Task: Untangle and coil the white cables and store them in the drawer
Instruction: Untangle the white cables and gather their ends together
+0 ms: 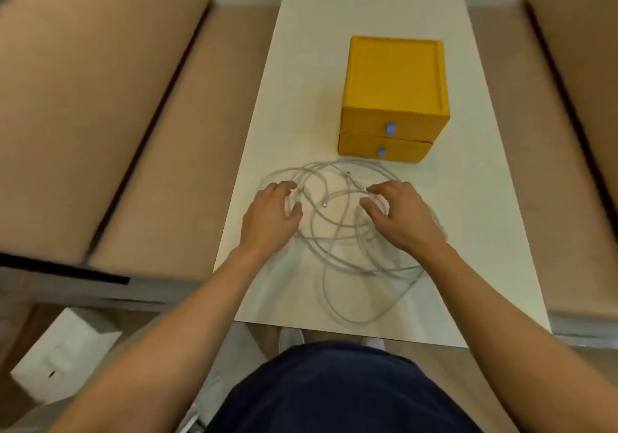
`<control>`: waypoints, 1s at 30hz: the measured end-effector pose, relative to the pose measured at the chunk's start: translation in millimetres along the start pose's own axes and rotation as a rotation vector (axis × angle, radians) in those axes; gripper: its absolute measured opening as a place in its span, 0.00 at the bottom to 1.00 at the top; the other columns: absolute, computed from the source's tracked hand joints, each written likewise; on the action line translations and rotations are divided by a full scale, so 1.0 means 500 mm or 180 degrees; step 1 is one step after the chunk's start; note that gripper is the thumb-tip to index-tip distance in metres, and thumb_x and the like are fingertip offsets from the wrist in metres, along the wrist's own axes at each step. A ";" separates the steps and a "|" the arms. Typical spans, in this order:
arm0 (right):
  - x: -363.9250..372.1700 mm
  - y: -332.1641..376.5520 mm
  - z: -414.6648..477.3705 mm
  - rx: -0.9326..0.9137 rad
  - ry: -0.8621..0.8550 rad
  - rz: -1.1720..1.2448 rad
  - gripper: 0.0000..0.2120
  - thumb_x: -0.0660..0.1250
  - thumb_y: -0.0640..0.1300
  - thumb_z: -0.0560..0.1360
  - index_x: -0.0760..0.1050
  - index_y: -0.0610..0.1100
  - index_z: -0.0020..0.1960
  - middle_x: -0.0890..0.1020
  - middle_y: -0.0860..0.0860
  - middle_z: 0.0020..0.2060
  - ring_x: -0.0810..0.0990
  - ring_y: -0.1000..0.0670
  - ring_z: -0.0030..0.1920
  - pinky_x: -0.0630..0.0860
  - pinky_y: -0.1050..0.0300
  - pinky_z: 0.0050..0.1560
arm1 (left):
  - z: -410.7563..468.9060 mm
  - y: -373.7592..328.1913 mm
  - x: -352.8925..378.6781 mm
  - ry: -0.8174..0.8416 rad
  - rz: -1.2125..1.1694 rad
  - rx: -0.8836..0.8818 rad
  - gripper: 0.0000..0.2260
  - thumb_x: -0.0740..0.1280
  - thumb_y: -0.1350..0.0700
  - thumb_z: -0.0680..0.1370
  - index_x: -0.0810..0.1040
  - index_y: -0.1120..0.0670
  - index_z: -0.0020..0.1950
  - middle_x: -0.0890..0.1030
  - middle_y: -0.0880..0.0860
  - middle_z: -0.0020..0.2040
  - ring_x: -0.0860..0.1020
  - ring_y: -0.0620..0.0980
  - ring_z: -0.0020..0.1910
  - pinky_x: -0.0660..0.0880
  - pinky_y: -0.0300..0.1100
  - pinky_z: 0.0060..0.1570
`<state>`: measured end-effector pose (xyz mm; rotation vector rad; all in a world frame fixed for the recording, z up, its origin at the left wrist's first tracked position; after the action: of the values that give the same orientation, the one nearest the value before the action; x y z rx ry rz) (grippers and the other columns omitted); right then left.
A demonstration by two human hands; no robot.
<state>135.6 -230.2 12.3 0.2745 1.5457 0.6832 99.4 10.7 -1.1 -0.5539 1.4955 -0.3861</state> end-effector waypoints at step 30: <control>0.199 0.186 0.158 -0.0528 0.0355 -0.1009 0.12 0.64 0.52 0.83 0.83 0.48 0.57 0.78 0.50 0.55 0.80 0.43 0.52 0.76 0.51 0.38 | 0.054 0.104 0.039 0.1360 0.0158 0.0226 0.08 0.69 0.51 0.79 0.78 0.50 0.57 0.79 0.47 0.47 0.79 0.51 0.47 0.78 0.50 0.49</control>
<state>179.3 -81.1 -13.2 -0.1336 1.5827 0.5778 122.4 45.2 -46.7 -0.3906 1.8930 -0.5403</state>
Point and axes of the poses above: each hand's wrist, its own z-axis towards the middle knuckle, its own x-axis out of the palm, y = z × x, the point moved 10 cm from there along z, towards the middle knuckle
